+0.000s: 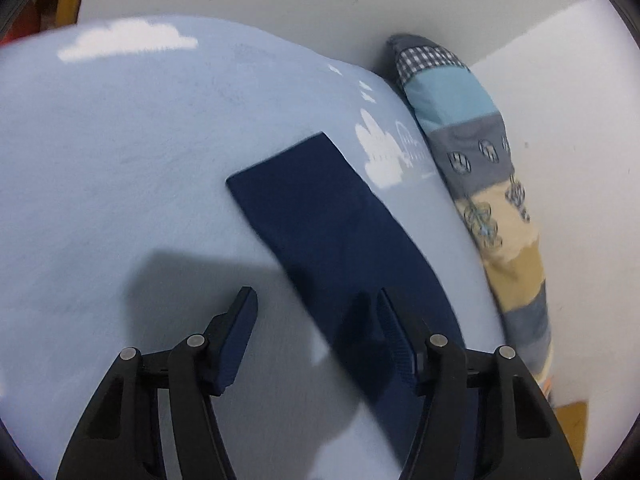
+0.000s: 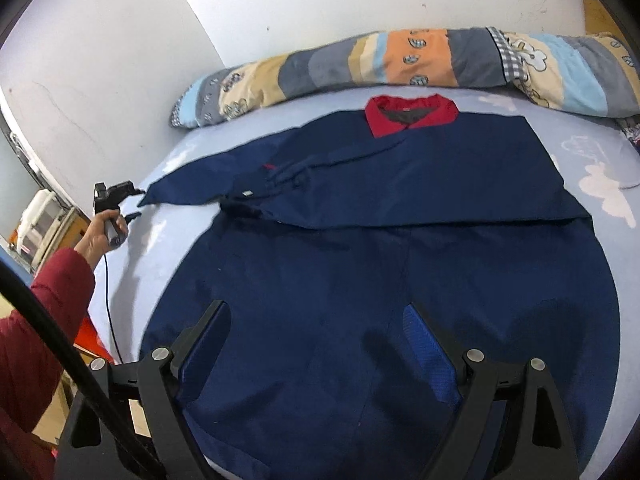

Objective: Fold large clothes
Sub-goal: 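Grasp the other sleeve cuff with the left gripper and lift, then fold the held sleeve across the jacket body and open the left gripper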

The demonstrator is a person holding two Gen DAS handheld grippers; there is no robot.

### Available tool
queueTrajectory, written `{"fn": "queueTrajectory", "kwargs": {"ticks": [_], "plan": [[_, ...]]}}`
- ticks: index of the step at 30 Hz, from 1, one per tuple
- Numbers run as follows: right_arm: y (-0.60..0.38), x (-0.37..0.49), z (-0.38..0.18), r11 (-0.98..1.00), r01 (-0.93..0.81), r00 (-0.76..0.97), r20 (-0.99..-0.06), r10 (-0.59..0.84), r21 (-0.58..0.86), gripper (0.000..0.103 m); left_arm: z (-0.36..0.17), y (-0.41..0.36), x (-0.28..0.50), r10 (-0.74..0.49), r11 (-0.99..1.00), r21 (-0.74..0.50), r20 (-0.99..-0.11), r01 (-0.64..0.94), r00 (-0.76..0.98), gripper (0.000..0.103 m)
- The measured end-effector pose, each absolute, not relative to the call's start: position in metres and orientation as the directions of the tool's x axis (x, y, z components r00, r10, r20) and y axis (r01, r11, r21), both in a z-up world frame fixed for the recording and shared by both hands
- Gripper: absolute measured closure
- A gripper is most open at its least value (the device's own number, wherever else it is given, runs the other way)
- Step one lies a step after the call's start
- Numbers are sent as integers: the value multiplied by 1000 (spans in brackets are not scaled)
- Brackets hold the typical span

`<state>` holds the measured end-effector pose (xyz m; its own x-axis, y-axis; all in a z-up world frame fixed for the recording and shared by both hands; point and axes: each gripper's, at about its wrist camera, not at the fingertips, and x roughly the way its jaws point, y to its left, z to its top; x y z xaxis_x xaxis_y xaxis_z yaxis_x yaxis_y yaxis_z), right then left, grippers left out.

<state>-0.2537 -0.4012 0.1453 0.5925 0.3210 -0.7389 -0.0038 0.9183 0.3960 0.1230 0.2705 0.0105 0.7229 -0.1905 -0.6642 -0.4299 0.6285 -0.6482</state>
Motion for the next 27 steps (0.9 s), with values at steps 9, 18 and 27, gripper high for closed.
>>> {"fn": "queueTrajectory", "kwargs": {"ticks": [9,18,27], "plan": [[-407,-242,116,928,40,549,-784,289,370,11,-8,278,157,-177,529,-795,-446,-297,877,65],[-426,-249,132,907,78,594,-750,290,413,14,89,210,145,-167,744,-637,-470,-201,867,102],[-457,-278,184,903,100,720,-656,224,419,15,262,55,97,-365,832,-542,-379,116,850,102]]}}
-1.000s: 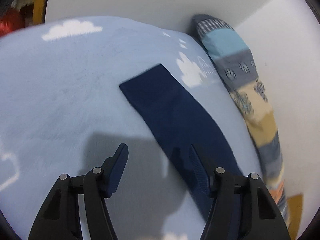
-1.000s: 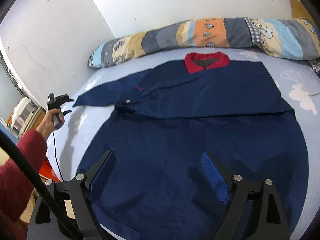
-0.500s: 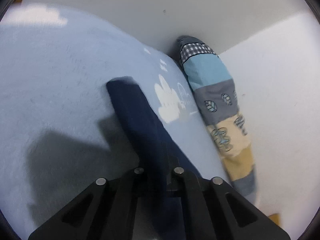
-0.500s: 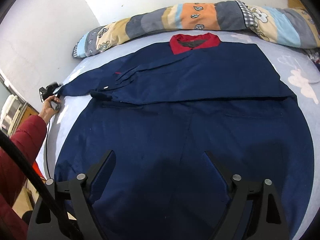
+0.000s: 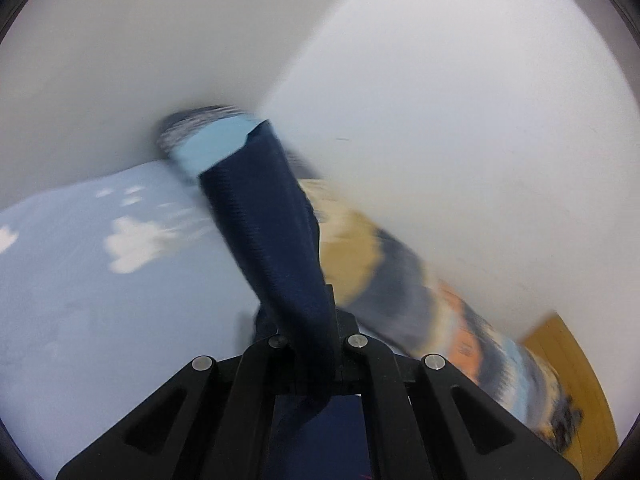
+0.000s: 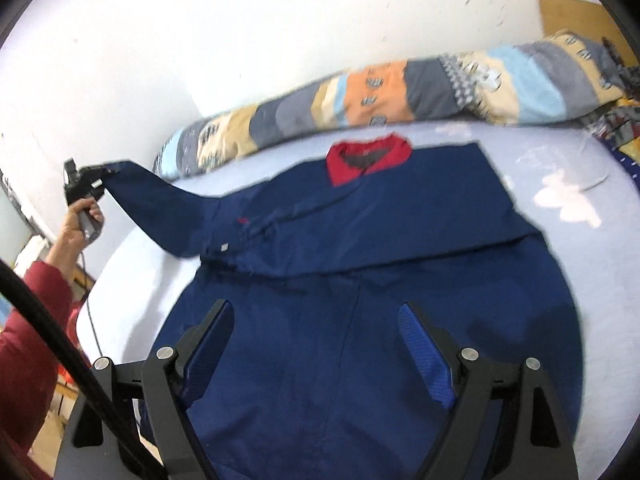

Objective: Fold large clothes
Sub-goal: 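Fold the held sleeve across the jacket body and open the left gripper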

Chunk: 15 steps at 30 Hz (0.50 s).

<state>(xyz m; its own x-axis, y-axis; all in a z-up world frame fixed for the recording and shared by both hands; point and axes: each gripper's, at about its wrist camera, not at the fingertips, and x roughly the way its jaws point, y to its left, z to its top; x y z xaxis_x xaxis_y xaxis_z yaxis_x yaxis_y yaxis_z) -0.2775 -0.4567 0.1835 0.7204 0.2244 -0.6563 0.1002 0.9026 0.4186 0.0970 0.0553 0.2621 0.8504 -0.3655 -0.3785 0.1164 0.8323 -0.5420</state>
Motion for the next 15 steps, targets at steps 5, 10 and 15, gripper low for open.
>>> {"fn": "queueTrajectory", "kwargs": {"ticks": [5,10,15], "plan": [[-481,-296,205,889,129,772,-607,188,440,15,320,-70,50,-515,808,-499,-336,315,789,101],[-502,-318,224,873,144,819,-552,159,466,15,331,-219,10,-672,727,-472,-341,499,657,101],[-517,-334,240,869,162,853,-509,115,468,15,271,-361,-38,-762,647,-457,-417,610,496,99]]}}
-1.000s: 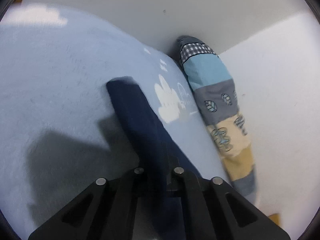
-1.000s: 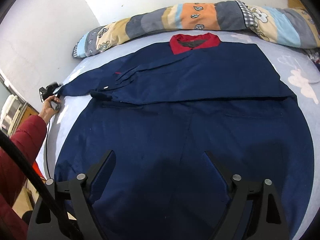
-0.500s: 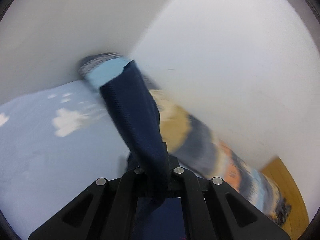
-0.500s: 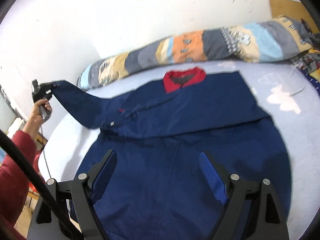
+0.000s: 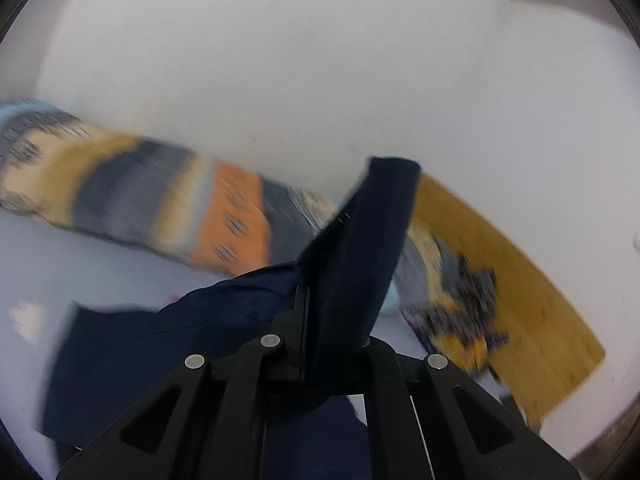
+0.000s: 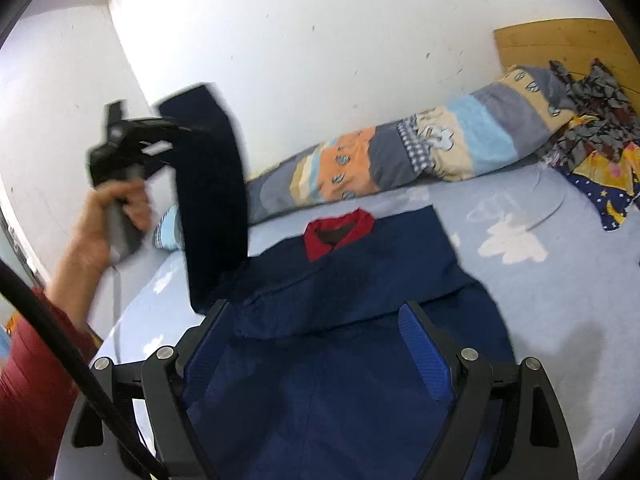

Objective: Fold large clothes
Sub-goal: 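Fold the held sleeve across the jacket body and open the left gripper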

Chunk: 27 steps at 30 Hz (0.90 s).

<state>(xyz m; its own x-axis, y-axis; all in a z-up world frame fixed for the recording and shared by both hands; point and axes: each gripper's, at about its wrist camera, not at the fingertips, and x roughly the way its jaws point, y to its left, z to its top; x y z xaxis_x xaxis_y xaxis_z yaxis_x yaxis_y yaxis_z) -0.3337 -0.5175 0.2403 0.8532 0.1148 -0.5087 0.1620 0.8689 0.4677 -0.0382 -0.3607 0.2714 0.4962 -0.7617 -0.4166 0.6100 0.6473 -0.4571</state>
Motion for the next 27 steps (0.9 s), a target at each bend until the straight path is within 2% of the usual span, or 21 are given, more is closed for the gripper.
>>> {"fn": "queueTrajectory", "kwargs": {"ticks": [4,10,11,12,13,15,17,19,21,25,27], "plan": [[-530,-344,247,852,178,869,-485,99,492,15,188,-443,-69,-772,621,-469,-507,629,384,99],[-539,-350,247,840,192,870,-484,93,507,15,57,-508,-88,-669,668,-394,-690,631,277,97],[-538,-350,247,841,195,869,-486,90,504,15,40,-513,-88,-638,678,-364,-724,639,264,85],[-538,-349,247,843,193,869,-487,92,503,15,29,-514,-89,-618,675,-345,-747,652,244,68],[-538,-349,247,844,192,868,-488,93,501,15,30,-517,-88,-617,665,-336,-750,667,238,61],[-539,-350,247,844,195,871,-485,86,500,15,43,-505,-98,-620,651,-300,-739,697,262,36],[-541,-350,248,841,205,874,-481,74,502,15,65,-485,-103,-645,638,-275,-701,719,304,24],[-545,-351,248,836,226,876,-480,50,499,15,91,-460,-102,-656,640,-227,-658,734,369,21],[-549,-348,244,834,247,869,-493,35,494,15,105,-438,-92,-612,689,-141,-639,711,466,17],[-557,-337,228,828,309,827,-562,9,468,15,101,-375,-49,-414,825,10,-670,564,617,17],[-563,-331,217,819,339,803,-597,6,464,15,83,-341,-31,-327,871,40,-697,490,638,17]]}}
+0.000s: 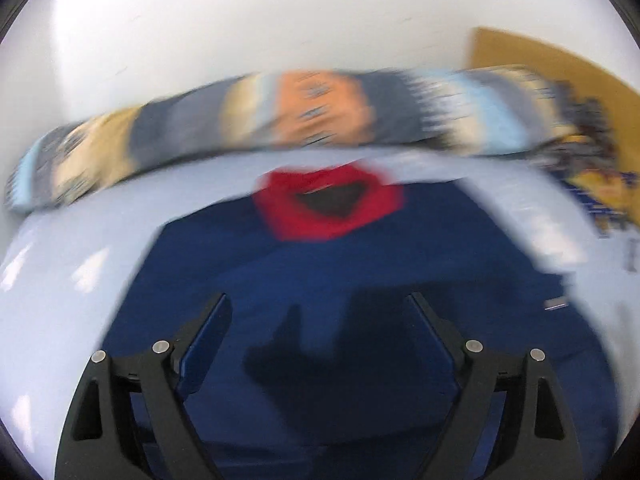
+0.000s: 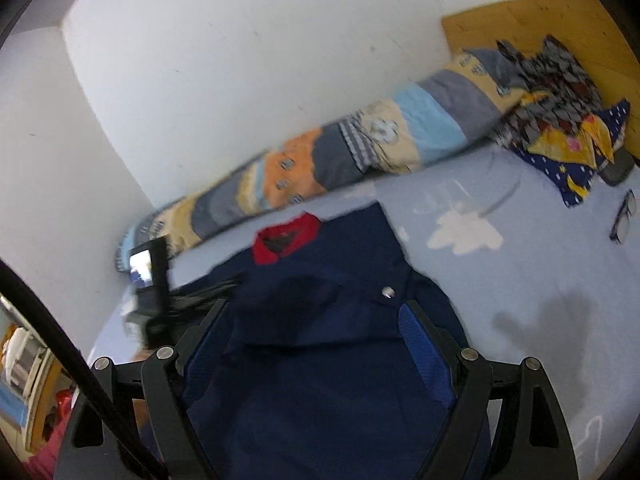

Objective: Fold large clothes
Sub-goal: 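Fold the held sleeve across the jacket body and open the left gripper, then grasp the jacket hem with the left gripper while the right gripper grasps the hem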

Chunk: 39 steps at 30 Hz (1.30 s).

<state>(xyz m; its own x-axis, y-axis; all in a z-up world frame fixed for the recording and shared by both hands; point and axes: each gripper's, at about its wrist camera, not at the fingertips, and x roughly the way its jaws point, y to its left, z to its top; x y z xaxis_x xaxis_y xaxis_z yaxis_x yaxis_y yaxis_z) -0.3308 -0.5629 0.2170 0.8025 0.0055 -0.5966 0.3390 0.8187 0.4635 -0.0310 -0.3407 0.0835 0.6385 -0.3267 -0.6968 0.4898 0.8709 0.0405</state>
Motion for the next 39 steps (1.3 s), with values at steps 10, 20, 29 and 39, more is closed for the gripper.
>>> {"fn": "queueTrajectory", "kwargs": {"ticks": [10,20,29,39], "plan": [[-574,-315,188,810,405,737,-675,-15,424,15,53,-238,-27,-230,909,49,-770,414,595,17],[-562,-315,169,864,353,675,-737,29,358,15,57,-163,-119,-174,937,53,-788,346,591,17],[-500,-320,112,931,252,529,-843,96,264,15,27,-124,-195,-114,948,70,-835,310,538,17],[-469,-363,75,926,212,485,-856,178,313,18,32,-64,-252,-193,960,-43,-821,278,538,12]]}}
